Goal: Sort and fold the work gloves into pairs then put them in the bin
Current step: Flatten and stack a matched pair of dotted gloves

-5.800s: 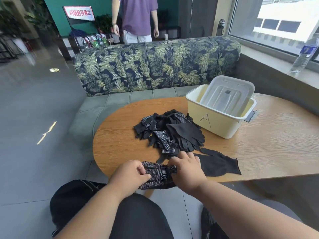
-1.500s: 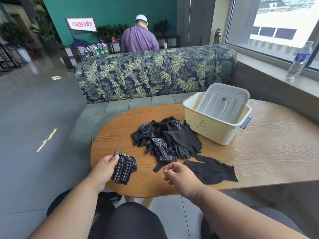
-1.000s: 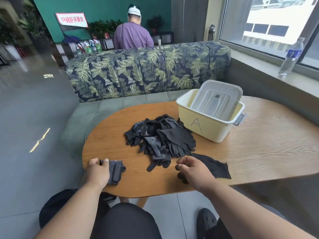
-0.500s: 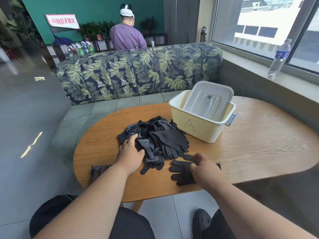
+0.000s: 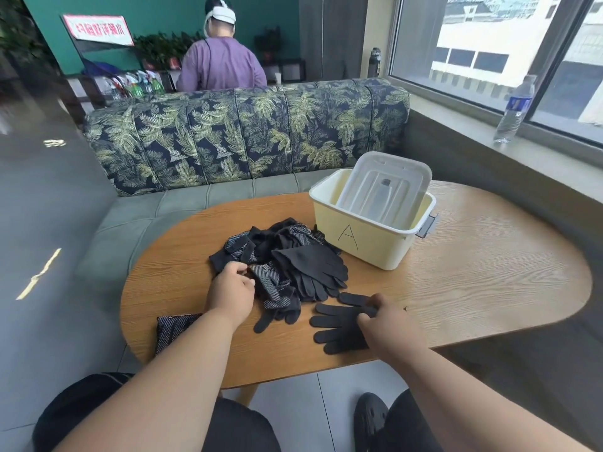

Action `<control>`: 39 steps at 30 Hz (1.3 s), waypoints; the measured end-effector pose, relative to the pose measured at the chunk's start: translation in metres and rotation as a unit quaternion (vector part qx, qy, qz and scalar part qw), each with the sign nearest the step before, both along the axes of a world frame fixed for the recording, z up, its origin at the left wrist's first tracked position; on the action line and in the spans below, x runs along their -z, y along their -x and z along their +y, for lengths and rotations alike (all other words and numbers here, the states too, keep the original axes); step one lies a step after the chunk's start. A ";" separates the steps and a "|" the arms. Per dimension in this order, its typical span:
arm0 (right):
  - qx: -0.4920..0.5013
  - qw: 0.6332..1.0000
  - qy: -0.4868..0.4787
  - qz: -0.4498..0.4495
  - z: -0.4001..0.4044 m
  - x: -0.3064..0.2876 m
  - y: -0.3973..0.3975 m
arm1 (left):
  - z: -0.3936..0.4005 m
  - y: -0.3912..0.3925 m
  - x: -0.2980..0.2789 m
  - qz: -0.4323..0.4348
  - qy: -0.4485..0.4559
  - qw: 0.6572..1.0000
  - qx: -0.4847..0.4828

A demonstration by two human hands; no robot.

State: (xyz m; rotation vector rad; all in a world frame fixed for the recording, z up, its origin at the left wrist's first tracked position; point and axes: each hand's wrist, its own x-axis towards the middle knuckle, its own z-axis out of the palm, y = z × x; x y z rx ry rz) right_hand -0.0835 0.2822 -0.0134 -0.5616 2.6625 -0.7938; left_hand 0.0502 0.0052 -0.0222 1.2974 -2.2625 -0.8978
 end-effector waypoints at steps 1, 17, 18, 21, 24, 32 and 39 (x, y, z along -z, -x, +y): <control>-0.001 1.000 -0.001 0.001 -0.001 0.000 0.000 | -0.001 -0.001 -0.001 -0.010 -0.007 1.000 -0.012; -0.019 1.000 0.025 -0.003 -0.015 0.003 -0.009 | 0.022 -0.042 -0.036 0.329 -0.127 0.933 -0.064; -0.025 0.999 0.031 -0.003 -0.017 0.003 -0.011 | 0.024 -0.049 -0.040 0.351 -0.135 0.924 -0.068; -0.042 0.998 0.045 0.000 -0.022 0.000 -0.018 | 0.030 -0.068 -0.057 0.381 -0.119 0.912 -0.097; -0.046 0.998 0.051 0.001 -0.022 -0.001 -0.024 | 0.034 -0.079 -0.064 0.363 -0.076 0.921 -0.117; -0.030 0.997 0.065 0.011 -0.010 -0.005 -0.028 | 0.128 -0.064 -0.028 0.057 0.025 0.993 0.104; -0.101 0.993 0.051 -0.021 -0.009 0.004 -0.038 | 0.153 -0.056 0.016 -0.037 -0.013 0.977 0.209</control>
